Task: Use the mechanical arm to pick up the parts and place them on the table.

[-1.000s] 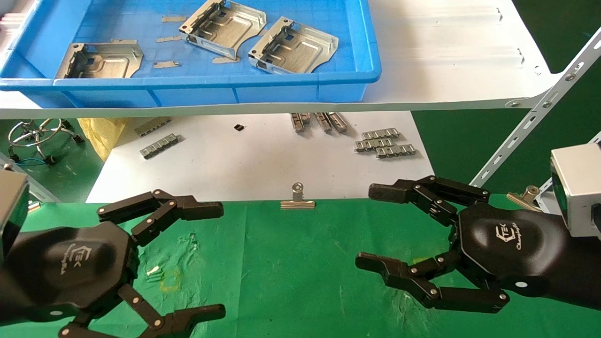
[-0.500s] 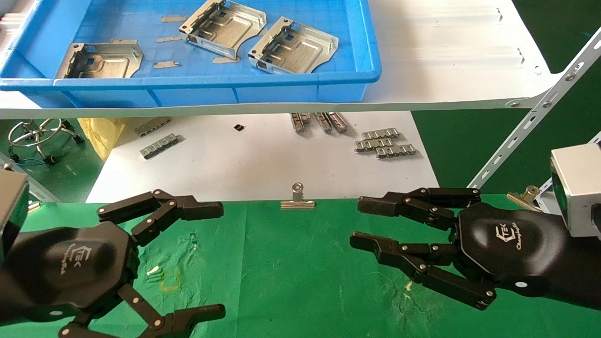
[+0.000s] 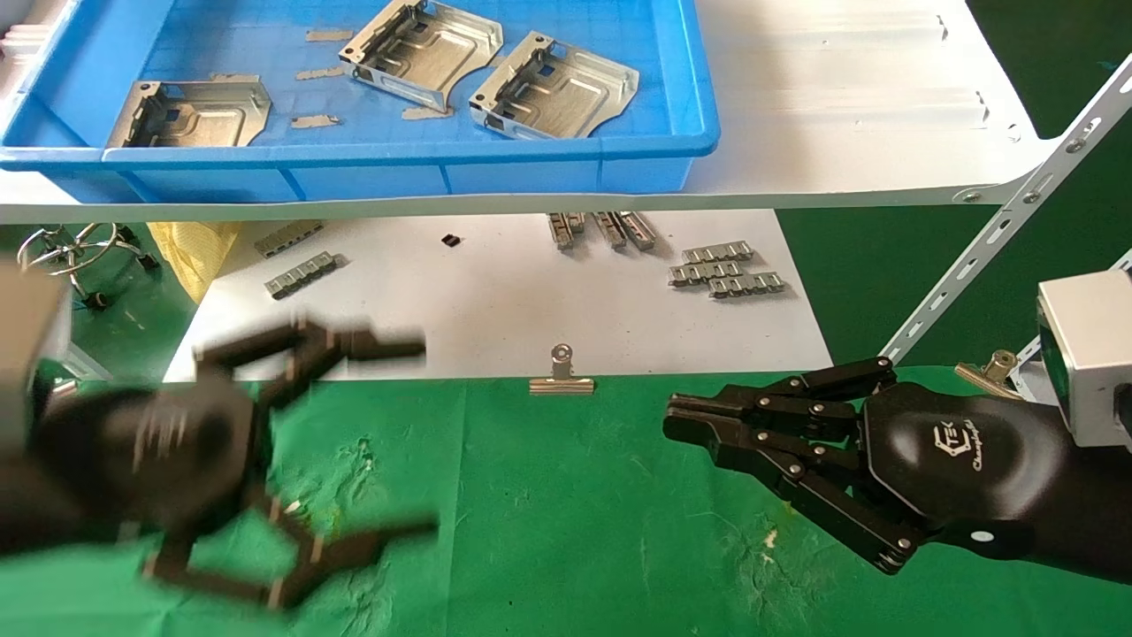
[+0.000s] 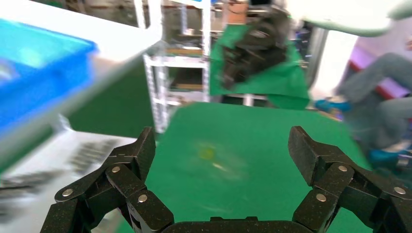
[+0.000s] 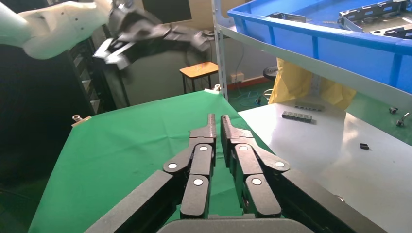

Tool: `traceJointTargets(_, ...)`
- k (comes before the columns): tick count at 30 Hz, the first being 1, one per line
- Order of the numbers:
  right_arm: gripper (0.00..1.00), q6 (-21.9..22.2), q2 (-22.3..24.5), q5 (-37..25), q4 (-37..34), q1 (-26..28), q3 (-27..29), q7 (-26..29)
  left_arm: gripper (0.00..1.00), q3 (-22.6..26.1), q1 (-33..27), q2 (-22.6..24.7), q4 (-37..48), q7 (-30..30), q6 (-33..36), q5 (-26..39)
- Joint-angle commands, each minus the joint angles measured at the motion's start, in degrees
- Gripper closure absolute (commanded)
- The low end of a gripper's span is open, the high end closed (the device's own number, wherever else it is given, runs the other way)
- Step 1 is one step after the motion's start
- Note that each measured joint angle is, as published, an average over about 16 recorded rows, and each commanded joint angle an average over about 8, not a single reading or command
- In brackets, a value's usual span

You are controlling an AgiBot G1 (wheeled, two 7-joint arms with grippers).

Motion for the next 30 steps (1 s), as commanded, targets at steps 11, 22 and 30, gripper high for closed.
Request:
traceJointTargets(11, 1.0, 0.0, 0.0, 0.0, 0.0, 0.0, 0.0, 0.0, 0.0, 8.01, -28.29, 14.65, 24.36, -2.32, -8.96, 17.81)
traceJointTargets(22, 1.0, 0.0, 0.0, 0.0, 0.0, 0.0, 0.0, 0.0, 0.26, 15.3, -44.71, 25.71, 53.44, 0.06, -16.6, 31.39)
traceJointTargets(30, 0.09, 0.0, 0.0, 0.0, 0.0, 0.0, 0.0, 0.0, 1.0, 16.33, -47.52, 27.94, 62.23, 2.76, -19.41, 33.36)
